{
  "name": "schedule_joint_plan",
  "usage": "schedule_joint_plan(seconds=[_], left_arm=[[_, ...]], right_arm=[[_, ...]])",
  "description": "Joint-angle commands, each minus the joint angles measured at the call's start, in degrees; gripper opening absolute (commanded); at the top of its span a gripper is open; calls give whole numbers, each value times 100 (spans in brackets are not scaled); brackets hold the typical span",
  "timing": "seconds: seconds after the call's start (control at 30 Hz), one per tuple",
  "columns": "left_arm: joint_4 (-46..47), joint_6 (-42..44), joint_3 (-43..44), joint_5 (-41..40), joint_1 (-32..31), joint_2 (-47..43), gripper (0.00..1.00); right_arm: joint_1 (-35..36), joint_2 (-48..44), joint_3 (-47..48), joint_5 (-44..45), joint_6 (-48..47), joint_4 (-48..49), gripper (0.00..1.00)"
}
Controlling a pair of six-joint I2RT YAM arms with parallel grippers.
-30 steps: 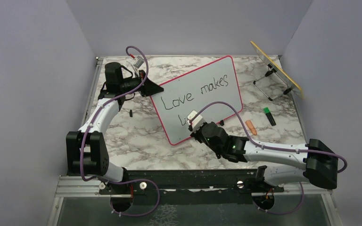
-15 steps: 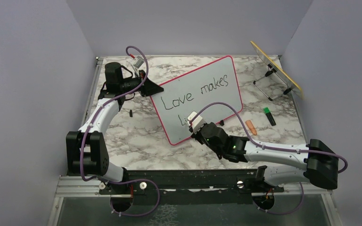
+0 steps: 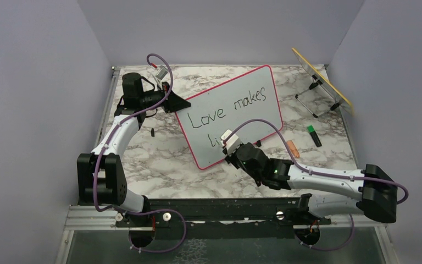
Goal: Write a sentence on the whiteboard
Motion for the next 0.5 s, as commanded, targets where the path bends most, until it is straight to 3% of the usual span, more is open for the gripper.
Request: schedule_joint_plan(seconds=[0.0, 0.47], left_arm=[[-475, 388, -103, -571, -12, 208, 0], [-475, 387, -103, -571, -18, 213, 0]], right_arm=[[-109, -293, 130, 175, 46, 243, 1], [-322, -191, 108, 229, 179, 756, 1]])
